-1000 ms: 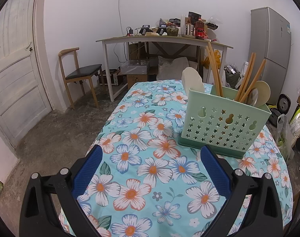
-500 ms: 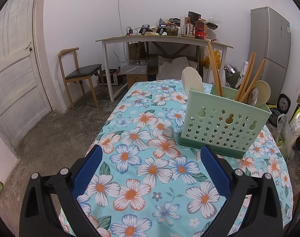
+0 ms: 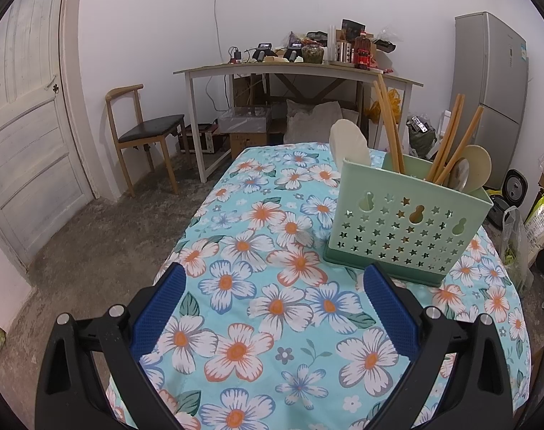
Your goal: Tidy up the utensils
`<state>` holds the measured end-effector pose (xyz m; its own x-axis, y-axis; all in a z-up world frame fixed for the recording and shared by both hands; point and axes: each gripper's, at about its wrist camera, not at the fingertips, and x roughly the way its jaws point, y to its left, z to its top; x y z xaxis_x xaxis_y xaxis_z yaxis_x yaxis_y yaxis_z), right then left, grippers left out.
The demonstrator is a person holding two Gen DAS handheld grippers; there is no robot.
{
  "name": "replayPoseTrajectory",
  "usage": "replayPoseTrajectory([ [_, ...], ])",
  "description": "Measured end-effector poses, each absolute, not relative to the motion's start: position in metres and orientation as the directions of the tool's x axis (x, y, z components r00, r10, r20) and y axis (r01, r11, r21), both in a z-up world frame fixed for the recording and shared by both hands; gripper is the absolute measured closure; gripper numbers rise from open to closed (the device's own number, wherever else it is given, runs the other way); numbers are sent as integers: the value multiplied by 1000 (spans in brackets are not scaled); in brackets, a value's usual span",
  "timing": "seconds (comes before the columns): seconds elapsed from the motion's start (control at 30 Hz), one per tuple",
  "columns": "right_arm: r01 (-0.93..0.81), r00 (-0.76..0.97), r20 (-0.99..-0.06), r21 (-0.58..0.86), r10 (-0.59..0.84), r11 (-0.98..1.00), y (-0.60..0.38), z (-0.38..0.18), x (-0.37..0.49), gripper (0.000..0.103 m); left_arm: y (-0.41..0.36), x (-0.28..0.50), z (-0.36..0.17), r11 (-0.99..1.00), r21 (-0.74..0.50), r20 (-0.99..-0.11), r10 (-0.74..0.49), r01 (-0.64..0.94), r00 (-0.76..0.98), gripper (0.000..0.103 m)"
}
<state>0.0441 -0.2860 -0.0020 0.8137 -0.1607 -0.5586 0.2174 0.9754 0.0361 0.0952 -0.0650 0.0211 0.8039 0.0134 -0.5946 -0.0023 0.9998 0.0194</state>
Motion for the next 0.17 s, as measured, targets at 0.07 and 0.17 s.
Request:
replayPoseTrajectory([
  [0.07,217,813,-559,37,-160,975,-285,-2,44,8,-65,95,21,1000,20,-594,12,0,804,6],
  [0.17,215,813,-560,39,-157,976,-286,-2,43,8,-65,96,20,1000,18,-596,10,1,803,6],
])
